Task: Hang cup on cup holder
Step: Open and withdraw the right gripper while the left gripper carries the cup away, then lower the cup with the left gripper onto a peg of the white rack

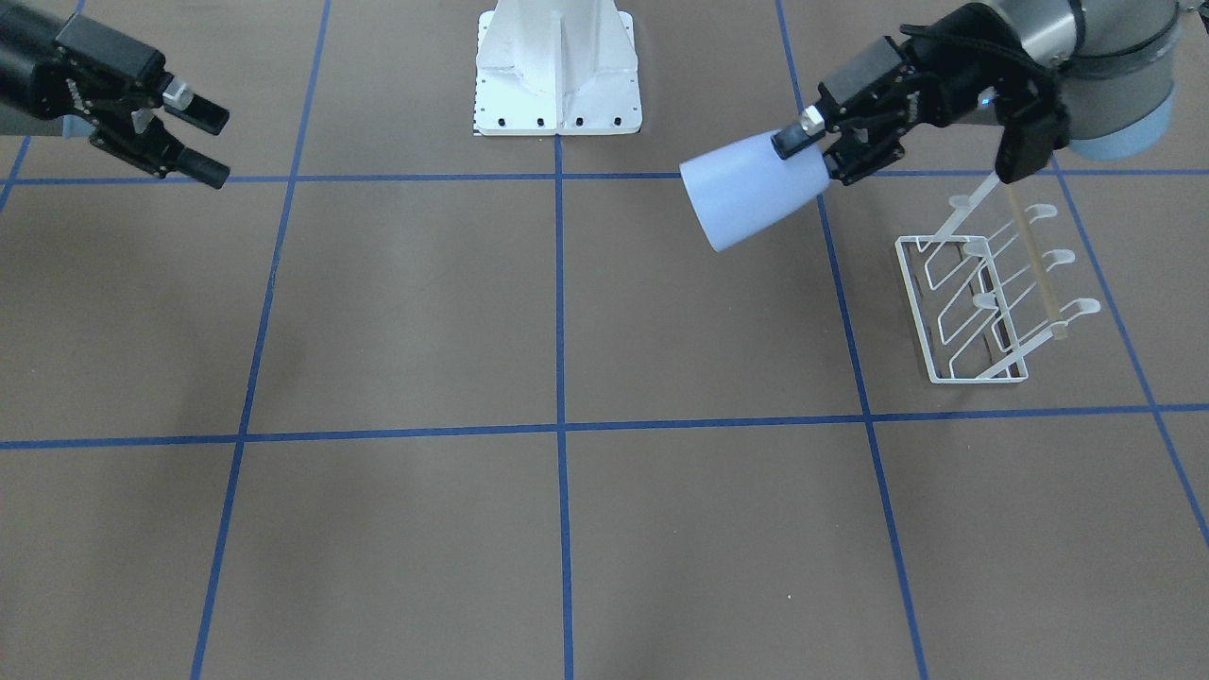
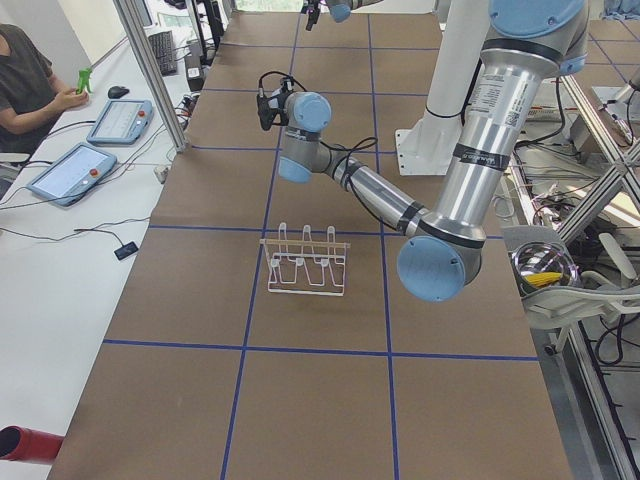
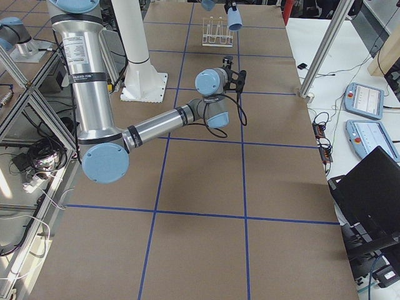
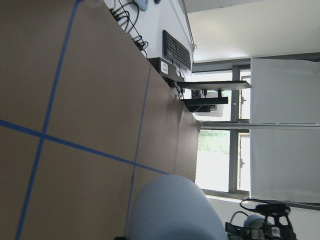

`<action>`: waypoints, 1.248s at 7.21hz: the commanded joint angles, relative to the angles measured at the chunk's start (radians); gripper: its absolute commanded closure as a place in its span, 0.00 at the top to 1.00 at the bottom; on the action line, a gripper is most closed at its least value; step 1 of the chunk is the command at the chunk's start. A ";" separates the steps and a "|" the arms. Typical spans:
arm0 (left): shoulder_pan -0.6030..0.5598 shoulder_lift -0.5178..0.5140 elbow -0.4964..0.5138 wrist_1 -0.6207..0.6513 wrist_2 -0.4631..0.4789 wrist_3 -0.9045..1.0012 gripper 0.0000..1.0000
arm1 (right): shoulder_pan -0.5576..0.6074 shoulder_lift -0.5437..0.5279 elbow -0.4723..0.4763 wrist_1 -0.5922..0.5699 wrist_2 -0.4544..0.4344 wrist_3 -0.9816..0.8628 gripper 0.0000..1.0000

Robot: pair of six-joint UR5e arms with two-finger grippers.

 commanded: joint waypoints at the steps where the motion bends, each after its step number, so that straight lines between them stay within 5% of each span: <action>1: -0.085 0.032 -0.002 0.242 -0.027 0.320 0.00 | 0.108 -0.075 -0.023 -0.142 0.005 -0.344 1.00; 4: -0.155 0.046 -0.017 0.610 -0.017 0.801 0.00 | 0.229 -0.128 -0.020 -0.508 0.008 -1.036 1.00; 7: -0.172 0.078 -0.181 1.128 0.034 1.157 0.00 | 0.230 -0.119 -0.020 -0.934 0.021 -1.443 1.00; 9: -0.129 0.148 -0.186 1.162 0.089 1.194 0.00 | 0.248 -0.109 -0.003 -1.193 0.043 -1.657 1.00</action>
